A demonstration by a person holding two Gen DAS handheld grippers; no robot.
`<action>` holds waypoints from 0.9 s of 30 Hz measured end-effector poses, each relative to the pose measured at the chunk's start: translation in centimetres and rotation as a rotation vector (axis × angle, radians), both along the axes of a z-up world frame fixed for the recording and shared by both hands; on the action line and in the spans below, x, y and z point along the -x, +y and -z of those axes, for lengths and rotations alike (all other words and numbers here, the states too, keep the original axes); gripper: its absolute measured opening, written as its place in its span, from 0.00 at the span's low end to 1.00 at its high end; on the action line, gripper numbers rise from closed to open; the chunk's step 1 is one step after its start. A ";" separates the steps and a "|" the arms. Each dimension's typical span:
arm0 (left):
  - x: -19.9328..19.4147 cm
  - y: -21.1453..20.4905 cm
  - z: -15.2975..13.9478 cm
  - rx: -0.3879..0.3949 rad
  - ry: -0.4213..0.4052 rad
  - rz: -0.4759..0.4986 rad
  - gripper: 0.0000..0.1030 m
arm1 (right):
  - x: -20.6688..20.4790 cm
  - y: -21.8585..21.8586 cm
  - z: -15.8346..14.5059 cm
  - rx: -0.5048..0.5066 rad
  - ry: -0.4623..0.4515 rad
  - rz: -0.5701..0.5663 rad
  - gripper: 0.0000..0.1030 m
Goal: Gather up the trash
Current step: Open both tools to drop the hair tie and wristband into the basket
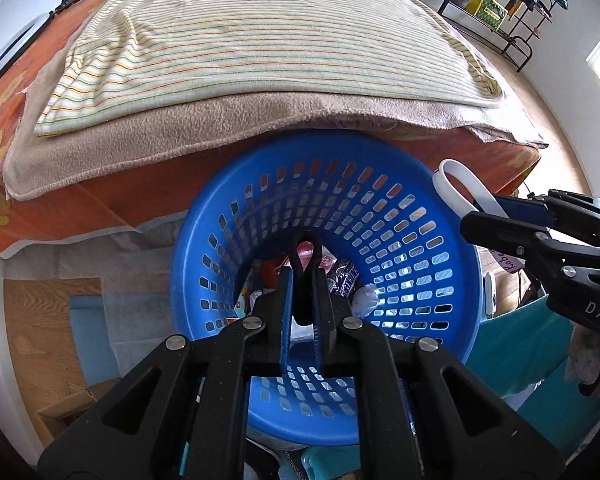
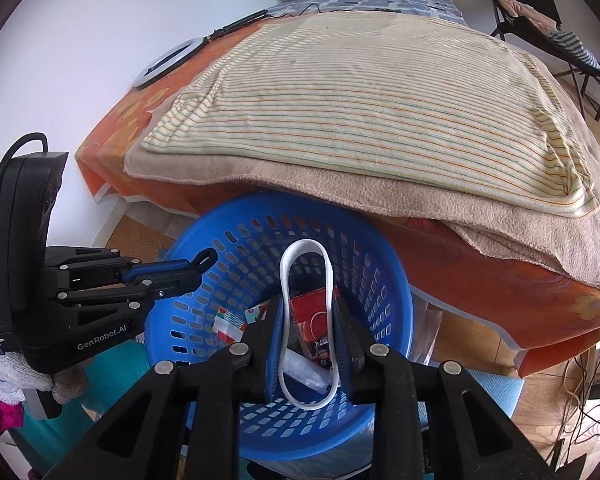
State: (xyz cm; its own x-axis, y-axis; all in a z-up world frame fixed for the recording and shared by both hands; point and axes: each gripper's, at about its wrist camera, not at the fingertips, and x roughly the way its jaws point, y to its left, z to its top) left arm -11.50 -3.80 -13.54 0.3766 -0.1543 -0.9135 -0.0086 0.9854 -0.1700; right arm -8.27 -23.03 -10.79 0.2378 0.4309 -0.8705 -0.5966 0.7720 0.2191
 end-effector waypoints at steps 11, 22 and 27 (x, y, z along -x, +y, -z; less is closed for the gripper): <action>-0.1 0.1 -0.1 -0.006 0.000 -0.004 0.38 | -0.3 -0.2 0.4 0.014 0.011 0.029 0.55; -0.1 0.1 -0.2 -0.019 -0.005 -0.010 0.53 | -0.4 -0.6 0.4 0.029 0.014 0.056 0.76; -0.1 0.3 -0.3 -0.024 -0.009 -0.019 0.63 | -0.5 -0.7 0.2 0.031 0.008 0.060 0.80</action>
